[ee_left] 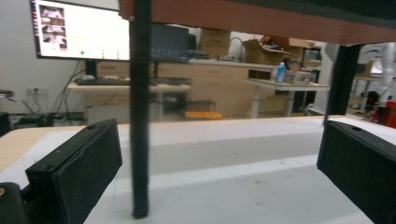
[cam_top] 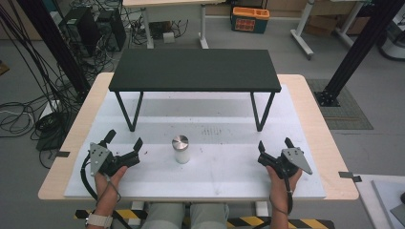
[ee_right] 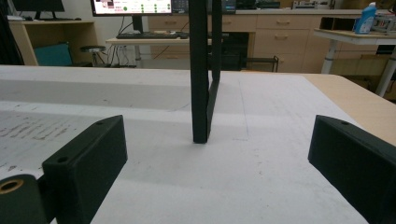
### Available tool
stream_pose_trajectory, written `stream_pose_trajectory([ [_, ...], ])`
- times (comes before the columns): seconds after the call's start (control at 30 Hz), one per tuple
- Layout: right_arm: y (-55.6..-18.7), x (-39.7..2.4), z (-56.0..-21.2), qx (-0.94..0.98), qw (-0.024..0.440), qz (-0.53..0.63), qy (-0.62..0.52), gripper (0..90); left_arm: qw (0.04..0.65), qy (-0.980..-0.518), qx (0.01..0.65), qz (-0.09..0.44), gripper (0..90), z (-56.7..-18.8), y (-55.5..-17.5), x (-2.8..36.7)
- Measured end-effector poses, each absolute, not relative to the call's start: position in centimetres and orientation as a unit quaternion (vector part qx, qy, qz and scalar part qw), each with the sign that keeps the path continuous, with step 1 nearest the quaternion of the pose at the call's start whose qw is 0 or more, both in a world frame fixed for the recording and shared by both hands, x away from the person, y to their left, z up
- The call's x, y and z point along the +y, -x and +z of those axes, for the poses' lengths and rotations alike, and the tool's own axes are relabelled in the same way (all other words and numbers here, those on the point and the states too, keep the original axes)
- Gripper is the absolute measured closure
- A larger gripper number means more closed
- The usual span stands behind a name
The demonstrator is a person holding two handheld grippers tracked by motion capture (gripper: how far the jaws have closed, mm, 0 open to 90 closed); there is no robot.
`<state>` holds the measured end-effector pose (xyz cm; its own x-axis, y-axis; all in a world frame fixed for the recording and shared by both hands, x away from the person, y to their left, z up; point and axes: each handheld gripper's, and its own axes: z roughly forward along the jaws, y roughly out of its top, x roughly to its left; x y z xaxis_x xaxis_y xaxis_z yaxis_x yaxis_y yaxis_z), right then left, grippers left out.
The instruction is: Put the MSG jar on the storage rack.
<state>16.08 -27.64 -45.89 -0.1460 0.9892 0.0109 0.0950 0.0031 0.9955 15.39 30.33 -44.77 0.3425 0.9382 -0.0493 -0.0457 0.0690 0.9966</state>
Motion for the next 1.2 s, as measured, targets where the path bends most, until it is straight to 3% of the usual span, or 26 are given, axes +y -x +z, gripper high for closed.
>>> stream_pose_trajectory([
  [0.67, -16.1, -27.7, -45.9, 0.557, 0.435, 0.514, -0.487, 4.2, 0.629, -0.568, 0.373, 0.377, 0.2, -43.5, -13.5, 29.1],
  [1.2, -16.1, -27.8, -45.9, 0.555, 0.434, 0.516, -0.487, 4.2, 0.641, -0.602, 0.329, 0.344, 0.3, -42.8, -14.7, 25.6],
])
